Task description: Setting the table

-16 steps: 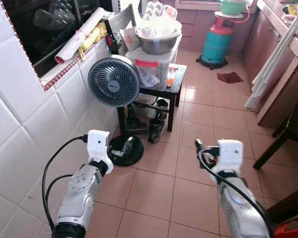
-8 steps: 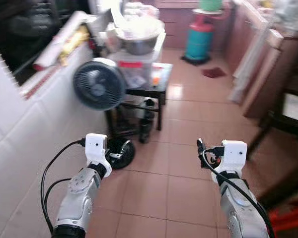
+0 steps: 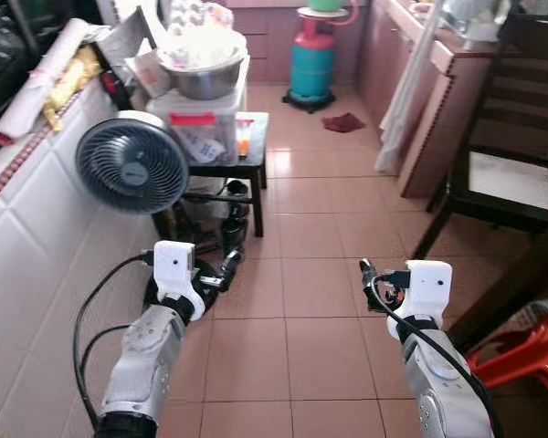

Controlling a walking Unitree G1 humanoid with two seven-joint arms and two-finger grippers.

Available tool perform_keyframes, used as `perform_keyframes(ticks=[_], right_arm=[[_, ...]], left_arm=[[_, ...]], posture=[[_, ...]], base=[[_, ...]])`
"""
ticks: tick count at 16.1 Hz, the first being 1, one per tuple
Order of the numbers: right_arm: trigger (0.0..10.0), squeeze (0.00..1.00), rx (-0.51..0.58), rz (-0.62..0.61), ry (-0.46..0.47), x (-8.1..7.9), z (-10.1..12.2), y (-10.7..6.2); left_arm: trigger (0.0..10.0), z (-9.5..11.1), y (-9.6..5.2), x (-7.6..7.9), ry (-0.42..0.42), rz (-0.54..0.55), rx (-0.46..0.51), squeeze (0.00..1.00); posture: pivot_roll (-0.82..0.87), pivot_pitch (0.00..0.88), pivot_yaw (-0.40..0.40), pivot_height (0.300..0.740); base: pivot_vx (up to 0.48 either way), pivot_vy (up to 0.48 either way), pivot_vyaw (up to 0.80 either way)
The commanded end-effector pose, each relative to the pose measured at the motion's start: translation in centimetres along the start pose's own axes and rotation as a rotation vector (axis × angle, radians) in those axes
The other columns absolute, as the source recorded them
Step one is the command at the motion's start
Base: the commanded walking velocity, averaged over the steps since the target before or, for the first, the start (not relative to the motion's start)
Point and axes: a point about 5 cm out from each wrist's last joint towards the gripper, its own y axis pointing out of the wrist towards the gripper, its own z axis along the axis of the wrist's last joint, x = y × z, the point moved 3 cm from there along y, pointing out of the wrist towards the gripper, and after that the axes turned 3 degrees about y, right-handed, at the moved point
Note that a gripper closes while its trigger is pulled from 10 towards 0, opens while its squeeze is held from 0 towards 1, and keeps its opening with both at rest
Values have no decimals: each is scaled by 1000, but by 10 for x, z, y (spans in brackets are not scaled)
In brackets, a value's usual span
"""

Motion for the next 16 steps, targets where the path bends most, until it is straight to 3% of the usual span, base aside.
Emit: perform_keyframes(ticks=[1, 4, 6, 16], right_arm=[[10000, 0, 16, 19, -7, -3, 7, 0], [10000, 0, 23, 21, -11, 0, 10, -1], [10000, 0, 49, 6, -9, 1, 14, -6], [10000, 0, 57, 29, 20, -11, 16, -1]], left_arm=[[10000, 0, -2, -12, 15, 33, -1, 0], [10000, 1, -7, -21, 40, 68, 14, 0], [10000, 8, -12, -26, 176, 111, 60, 0], [10000, 4, -5, -15, 98, 61, 68, 0]], posture=[[-4, 0, 13, 740], [-6, 0, 3, 740], [-2, 0, 0, 740], [-11, 0, 6, 740]], base=[[0, 0, -788], [0, 0, -788], [0, 0, -800], [0, 0, -800]])
